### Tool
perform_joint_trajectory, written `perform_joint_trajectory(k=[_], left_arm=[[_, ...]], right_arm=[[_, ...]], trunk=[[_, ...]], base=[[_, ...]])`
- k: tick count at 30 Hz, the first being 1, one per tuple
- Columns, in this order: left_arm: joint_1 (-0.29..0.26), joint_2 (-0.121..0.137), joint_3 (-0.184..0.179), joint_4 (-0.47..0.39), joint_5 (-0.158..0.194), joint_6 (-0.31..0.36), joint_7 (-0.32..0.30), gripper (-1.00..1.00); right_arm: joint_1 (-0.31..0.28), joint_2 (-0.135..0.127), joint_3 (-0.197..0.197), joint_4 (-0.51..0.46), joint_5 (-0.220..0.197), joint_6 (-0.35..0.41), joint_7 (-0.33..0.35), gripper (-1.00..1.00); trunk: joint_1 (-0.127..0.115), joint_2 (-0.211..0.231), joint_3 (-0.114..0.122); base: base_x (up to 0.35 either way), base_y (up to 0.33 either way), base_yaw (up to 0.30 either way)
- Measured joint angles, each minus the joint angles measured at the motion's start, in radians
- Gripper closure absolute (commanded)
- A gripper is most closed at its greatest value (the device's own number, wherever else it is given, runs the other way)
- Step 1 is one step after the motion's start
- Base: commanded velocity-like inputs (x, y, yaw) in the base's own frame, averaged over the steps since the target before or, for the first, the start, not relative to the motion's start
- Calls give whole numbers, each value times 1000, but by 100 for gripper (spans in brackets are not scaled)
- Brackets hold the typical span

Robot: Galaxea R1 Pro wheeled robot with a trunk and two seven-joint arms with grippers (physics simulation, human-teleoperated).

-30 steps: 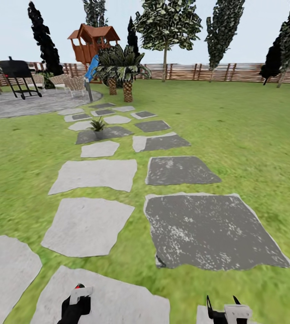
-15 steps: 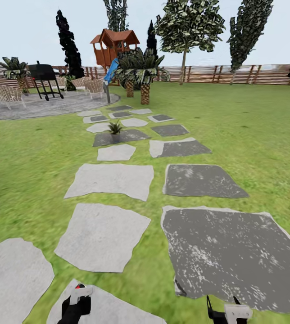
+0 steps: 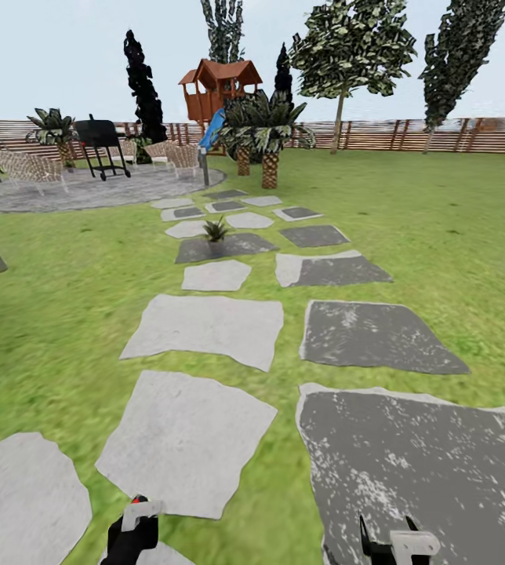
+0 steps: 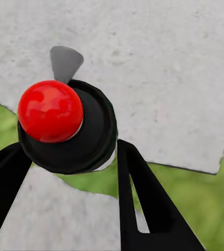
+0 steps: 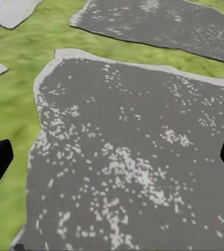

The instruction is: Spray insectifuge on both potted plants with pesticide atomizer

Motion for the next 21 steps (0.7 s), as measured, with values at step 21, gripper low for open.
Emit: perform_joint_trajectory(k=[21], left_arm=[[0,-1,0,0,0,0,0,100]], right_arm=[[0,-1,0,-2,-1,0,1,-100]], trunk=[[0,0,0]], base=[[338,0,1]])
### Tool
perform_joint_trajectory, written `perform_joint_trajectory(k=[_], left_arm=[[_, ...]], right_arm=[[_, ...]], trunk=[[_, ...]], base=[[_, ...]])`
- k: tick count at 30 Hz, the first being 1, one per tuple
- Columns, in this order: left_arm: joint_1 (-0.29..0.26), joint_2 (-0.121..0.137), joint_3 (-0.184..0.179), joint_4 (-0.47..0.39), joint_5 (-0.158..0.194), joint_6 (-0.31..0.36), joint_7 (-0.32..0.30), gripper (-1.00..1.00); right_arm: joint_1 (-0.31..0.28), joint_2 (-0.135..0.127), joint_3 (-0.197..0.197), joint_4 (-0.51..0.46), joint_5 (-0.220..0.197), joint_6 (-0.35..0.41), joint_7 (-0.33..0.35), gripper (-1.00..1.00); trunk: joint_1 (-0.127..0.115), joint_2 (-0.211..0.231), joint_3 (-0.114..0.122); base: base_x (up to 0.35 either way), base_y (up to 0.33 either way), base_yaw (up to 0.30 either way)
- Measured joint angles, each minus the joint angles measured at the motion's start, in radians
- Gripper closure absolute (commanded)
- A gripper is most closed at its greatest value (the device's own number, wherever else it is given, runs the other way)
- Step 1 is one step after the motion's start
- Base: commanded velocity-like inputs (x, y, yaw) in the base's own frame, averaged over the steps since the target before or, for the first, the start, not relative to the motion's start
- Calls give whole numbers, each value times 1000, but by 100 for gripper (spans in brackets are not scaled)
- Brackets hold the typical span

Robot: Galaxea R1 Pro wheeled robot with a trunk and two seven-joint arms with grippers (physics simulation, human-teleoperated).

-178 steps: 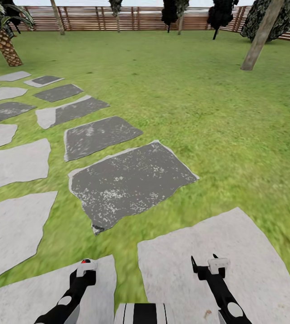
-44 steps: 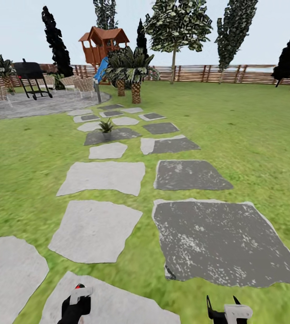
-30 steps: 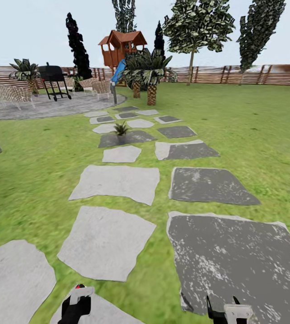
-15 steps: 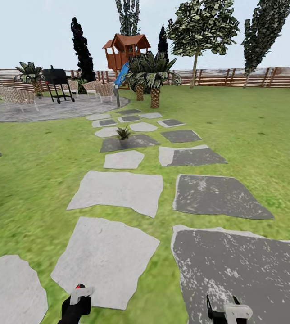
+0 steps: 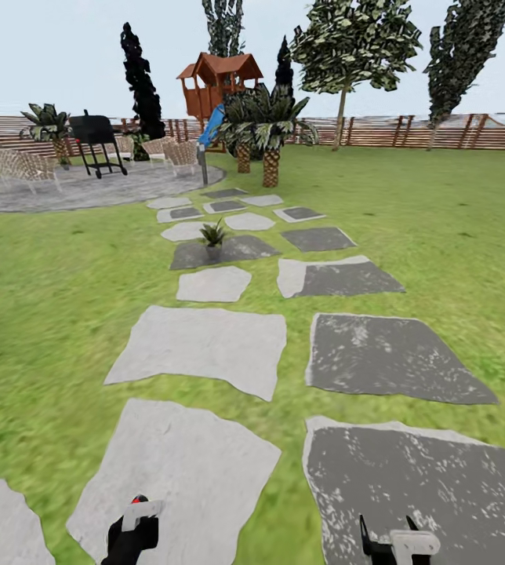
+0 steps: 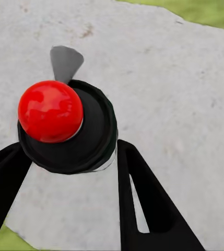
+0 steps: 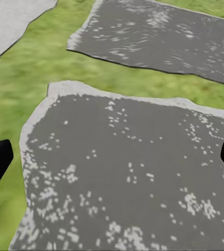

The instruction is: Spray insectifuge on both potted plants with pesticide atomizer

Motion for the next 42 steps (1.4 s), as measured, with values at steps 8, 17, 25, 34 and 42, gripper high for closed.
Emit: perform_joint_trajectory(k=[8,17,25,34,42], left_arm=[[0,0,0,1,0,0,0,100],[0,0,0,1,0,0,0,100],[0,0,0,0,0,0,0,100],[0,1,0,0,0,0,0,100],[0,0,0,0,0,0,0,100]], right_arm=[[0,0,0,1,0,1,0,-100],[0,0,0,2,0,1,-1,-100],[0,0,-1,1,0,0,-2,-100],[0,0,-3,1,0,0,-3,-100],[0,0,-3,1,0,0,-3,-100]], trunk=[[0,0,0],[0,0,0],[0,0,0],[0,0,0],[0,0,0]], base=[[338,0,181],[338,0,226],[338,0,28],[338,0,0],[338,0,0]])
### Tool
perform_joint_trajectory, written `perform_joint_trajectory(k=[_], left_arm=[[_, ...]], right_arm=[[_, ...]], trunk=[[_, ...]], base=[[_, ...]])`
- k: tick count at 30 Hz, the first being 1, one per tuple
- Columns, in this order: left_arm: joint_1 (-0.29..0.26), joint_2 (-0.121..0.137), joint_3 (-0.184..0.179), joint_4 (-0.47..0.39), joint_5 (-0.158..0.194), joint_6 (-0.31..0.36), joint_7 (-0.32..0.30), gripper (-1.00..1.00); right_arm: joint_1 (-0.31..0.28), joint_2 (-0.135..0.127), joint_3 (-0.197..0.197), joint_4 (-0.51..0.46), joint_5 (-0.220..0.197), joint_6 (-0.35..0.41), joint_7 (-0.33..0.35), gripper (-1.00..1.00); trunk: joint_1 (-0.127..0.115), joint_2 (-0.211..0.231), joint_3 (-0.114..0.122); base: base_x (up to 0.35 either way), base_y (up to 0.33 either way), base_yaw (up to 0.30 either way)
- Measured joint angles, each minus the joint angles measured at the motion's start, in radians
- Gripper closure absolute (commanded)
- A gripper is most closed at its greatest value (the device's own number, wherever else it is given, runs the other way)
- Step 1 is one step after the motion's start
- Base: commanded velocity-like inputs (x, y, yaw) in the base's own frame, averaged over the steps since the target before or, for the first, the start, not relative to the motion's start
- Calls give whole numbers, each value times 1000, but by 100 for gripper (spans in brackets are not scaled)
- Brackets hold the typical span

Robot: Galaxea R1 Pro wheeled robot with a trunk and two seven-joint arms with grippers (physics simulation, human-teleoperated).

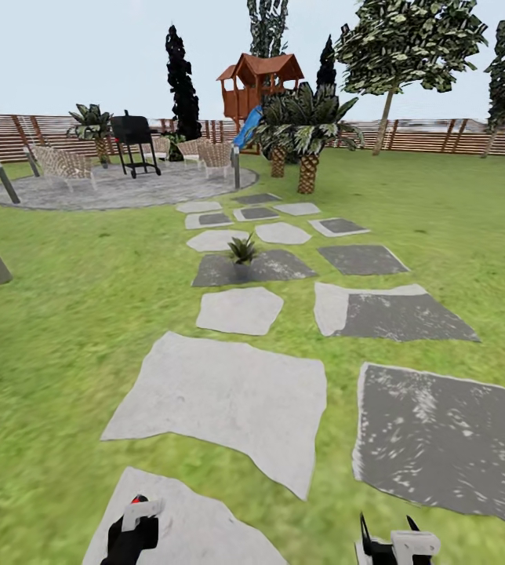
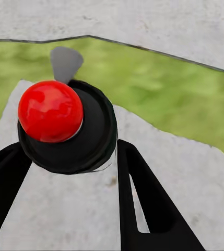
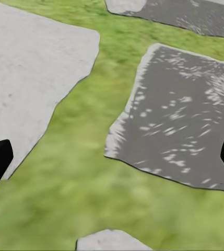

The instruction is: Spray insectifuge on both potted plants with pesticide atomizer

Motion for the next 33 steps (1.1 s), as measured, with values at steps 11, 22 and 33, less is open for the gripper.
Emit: perform_joint_trajectory(k=[11,22,33], left_arm=[[0,1,0,0,0,0,0,100],[0,1,0,0,0,0,0,100],[0,1,0,0,0,0,0,100]], right_arm=[[0,-1,-1,-3,0,0,0,-100],[0,-2,0,-1,0,0,0,-100],[0,-1,0,-1,0,0,0,-100]], trunk=[[0,0,0],[0,0,0],[0,0,0]], base=[[338,0,0],[338,0,0],[338,0,43]])
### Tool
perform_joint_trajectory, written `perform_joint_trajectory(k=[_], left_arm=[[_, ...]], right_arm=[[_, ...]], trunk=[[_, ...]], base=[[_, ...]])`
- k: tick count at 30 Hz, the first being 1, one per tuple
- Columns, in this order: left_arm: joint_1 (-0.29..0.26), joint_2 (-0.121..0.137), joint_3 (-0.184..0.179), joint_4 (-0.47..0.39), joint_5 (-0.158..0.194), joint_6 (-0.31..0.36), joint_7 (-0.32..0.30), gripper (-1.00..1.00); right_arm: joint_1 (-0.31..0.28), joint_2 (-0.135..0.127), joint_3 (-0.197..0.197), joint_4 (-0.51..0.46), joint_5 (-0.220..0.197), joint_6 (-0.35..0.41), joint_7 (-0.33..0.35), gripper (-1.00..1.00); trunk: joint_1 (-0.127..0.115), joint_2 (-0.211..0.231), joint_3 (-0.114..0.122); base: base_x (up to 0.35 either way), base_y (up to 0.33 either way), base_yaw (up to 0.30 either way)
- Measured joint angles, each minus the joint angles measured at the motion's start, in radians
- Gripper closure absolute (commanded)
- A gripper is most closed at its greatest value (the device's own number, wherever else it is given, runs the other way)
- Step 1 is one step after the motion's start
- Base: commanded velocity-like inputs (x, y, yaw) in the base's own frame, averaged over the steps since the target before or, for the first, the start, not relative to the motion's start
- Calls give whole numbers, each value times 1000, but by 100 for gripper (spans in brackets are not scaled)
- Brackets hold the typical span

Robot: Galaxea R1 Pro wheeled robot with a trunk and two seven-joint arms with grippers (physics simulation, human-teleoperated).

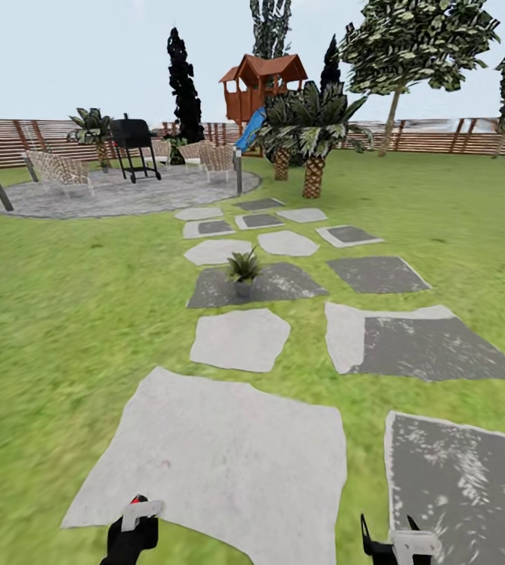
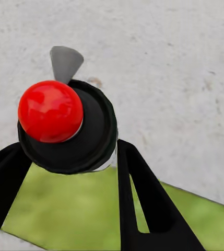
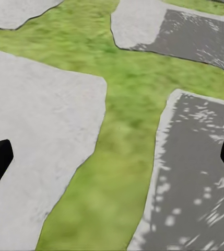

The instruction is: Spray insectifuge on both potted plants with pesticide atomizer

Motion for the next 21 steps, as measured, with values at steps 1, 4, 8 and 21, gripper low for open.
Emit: perform_joint_trajectory(k=[1,4,8,21], left_arm=[[0,0,0,0,0,0,0,100],[0,0,0,0,0,0,0,100],[0,-1,0,0,0,0,0,100],[0,-1,0,0,0,-1,0,100]], right_arm=[[0,0,0,0,0,0,0,-100],[0,1,0,0,0,0,0,-100],[0,1,0,0,0,0,0,-100],[0,1,0,0,0,0,0,-100]], trunk=[[0,0,0],[0,0,0],[0,0,0],[0,0,0]], base=[[338,0,205],[338,0,199],[338,0,52],[338,0,3]])
